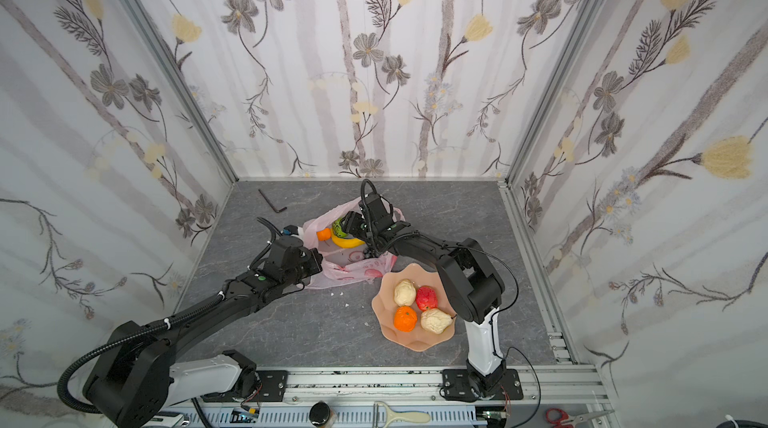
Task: Take the fake fruits out of the plastic bag
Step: 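Reach the right gripper into the bag and close on the green fruit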
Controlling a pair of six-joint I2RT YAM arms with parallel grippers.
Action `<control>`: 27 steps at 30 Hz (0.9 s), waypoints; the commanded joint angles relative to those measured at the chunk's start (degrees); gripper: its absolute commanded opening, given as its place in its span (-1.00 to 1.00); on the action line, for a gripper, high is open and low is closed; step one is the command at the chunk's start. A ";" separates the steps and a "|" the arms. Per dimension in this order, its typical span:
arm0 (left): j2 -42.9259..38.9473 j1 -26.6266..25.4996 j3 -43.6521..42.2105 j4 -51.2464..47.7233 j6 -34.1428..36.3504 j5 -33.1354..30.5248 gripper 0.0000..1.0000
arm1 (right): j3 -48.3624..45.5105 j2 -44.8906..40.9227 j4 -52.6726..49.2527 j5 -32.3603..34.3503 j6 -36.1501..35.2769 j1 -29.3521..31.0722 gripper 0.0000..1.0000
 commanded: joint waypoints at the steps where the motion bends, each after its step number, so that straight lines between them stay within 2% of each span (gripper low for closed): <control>1: -0.47 -0.47 0.50 0.18 -1.18 -1.88 -1.00 | 3.47 3.06 1.89 1.11 4.17 0.00 0.33; 11: -2.81 -3.52 -1.75 0.29 -2.58 -3.44 -1.00 | 9.84 10.13 -0.92 0.29 4.98 0.57 0.35; 18: -8.44 -3.87 -6.92 0.26 -4.99 -2.76 -1.00 | 13.49 13.44 -2.94 0.50 5.35 0.40 0.49; 27: -7.24 -4.43 -6.29 0.39 -4.92 -2.12 -1.00 | 17.71 18.08 -4.64 -0.17 6.27 1.10 0.54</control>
